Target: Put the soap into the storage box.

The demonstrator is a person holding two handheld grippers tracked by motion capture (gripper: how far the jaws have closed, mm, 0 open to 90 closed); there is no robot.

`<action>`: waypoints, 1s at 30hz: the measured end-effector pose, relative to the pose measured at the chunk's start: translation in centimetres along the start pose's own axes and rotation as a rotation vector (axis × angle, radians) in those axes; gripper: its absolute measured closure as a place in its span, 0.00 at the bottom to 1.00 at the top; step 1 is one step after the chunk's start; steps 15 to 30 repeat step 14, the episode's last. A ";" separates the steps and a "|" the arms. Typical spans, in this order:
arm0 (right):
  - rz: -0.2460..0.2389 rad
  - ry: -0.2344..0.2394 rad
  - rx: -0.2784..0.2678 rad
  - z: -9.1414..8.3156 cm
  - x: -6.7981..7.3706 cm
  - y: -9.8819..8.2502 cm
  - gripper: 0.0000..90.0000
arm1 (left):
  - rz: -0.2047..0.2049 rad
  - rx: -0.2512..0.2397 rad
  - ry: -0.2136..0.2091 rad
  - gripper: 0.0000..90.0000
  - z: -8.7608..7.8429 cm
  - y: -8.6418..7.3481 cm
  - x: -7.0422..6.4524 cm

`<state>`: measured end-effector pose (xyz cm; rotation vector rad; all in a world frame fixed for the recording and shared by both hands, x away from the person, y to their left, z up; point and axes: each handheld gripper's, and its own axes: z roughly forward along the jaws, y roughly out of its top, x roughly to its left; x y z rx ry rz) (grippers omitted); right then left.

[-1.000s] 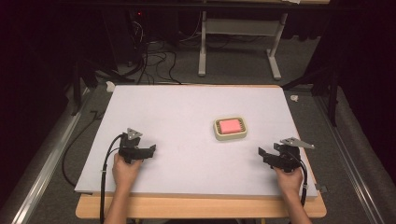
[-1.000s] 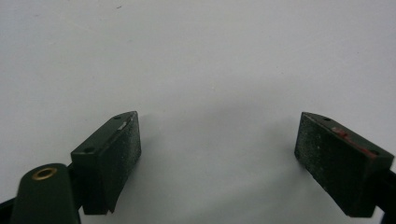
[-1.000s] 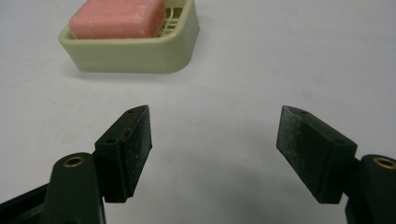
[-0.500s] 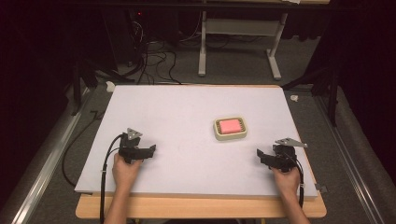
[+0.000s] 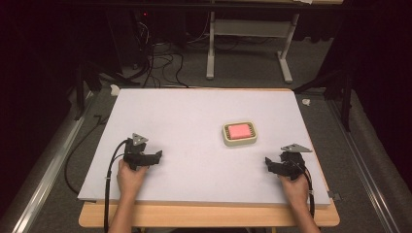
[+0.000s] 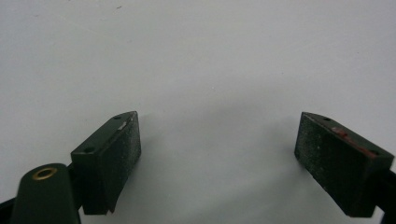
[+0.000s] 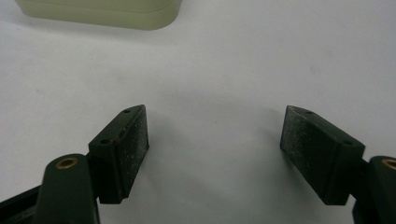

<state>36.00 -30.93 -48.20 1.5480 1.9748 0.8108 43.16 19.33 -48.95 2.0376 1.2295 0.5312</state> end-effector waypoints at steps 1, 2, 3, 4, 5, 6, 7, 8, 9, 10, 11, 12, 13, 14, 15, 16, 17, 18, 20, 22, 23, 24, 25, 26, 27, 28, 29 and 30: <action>0.002 -0.002 0.000 0.0 0.0 0.0 0.27 | 0.000 0.000 0.000 0.17 0.0 0.0 0.0; 0.002 -0.002 -0.001 0.0 0.0 0.0 0.27 | 0.000 0.000 0.000 0.17 0.0 0.0 0.0; -0.001 -0.001 -0.001 0.0 0.0 0.0 0.27 | 0.000 0.000 0.000 0.17 0.0 0.0 0.0; 0.003 -0.001 0.000 0.0 0.0 0.0 0.27 | 0.000 0.000 0.000 0.17 0.0 0.0 0.0; 0.002 -0.002 -0.001 0.0 0.0 0.0 0.27 | 0.001 0.000 0.001 0.17 0.0 0.0 0.0; 0.002 -0.002 -0.001 0.0 0.0 0.0 0.27 | 0.001 0.000 0.001 0.17 0.0 0.0 0.0; 0.002 -0.002 -0.001 0.0 0.0 0.0 0.27 | 0.000 0.000 0.000 0.17 0.0 0.0 0.0; 0.002 -0.002 -0.001 0.0 0.0 0.0 0.27 | 0.000 0.000 0.000 0.17 0.0 0.0 0.0; 0.004 -0.001 0.000 0.0 0.0 0.0 0.27 | 0.001 0.000 0.001 0.17 0.0 0.0 0.0; 0.002 0.000 -0.001 0.0 0.0 0.0 0.27 | 0.000 0.000 0.000 0.17 0.0 0.0 0.0; 0.003 -0.001 0.000 0.0 0.0 0.0 0.27 | 0.000 0.000 0.000 0.17 0.0 0.0 0.0; 0.004 -0.001 0.000 0.0 0.0 0.0 0.27 | 0.000 0.000 0.000 0.17 0.0 0.0 0.0; 0.003 -0.001 0.000 0.0 0.0 0.0 0.27 | 0.000 0.000 0.000 0.17 0.0 0.0 0.0; 0.003 0.000 0.000 0.0 0.0 0.0 0.27 | 0.000 0.000 0.000 0.17 0.0 0.0 0.0; 0.003 0.000 0.000 0.0 0.0 0.0 0.27 | 0.000 0.000 0.000 0.17 0.0 0.0 0.0; 0.003 0.000 0.000 0.0 0.0 0.0 0.27 | 0.000 0.000 0.000 0.17 0.0 0.0 0.0; 0.003 0.000 0.000 0.0 0.0 0.0 0.27 | 0.000 0.000 0.000 0.17 0.0 0.0 0.0; 0.003 0.000 0.000 0.0 0.0 0.0 0.27 | 0.000 0.000 0.000 0.17 0.0 0.0 0.0; 0.003 0.000 0.000 0.0 0.0 0.0 0.27 | 0.000 0.000 0.000 0.17 0.0 0.0 0.0; 0.003 0.000 0.000 0.0 0.0 0.0 0.27 | 0.000 0.000 0.000 0.17 0.0 0.0 0.0; 0.003 0.000 0.000 0.0 0.0 0.0 0.27 | 0.000 0.000 0.000 0.17 0.0 0.0 0.0; 0.003 0.000 0.000 0.0 0.0 0.0 0.27 | 0.000 0.000 0.000 0.17 0.0 0.0 0.0; 0.003 0.000 0.000 0.0 0.0 0.0 0.27 | 0.000 0.000 0.000 0.17 0.0 0.0 0.0; 0.003 0.000 0.000 0.0 0.0 0.0 0.27 | 0.000 0.000 0.000 0.17 0.0 0.0 0.0; 0.003 0.000 0.000 0.0 0.0 0.0 0.27 | 0.000 0.000 0.000 0.17 0.0 0.0 0.0; 0.003 0.000 0.000 0.0 0.0 0.0 0.27 | 0.000 0.000 0.000 0.17 0.0 0.0 0.0; 0.003 0.000 0.000 0.0 0.0 0.0 0.27 | 0.000 0.000 0.000 0.17 0.0 0.0 0.0; 0.003 0.000 0.000 0.0 0.0 0.0 0.27 | 0.000 0.000 0.000 0.17 0.0 0.0 0.0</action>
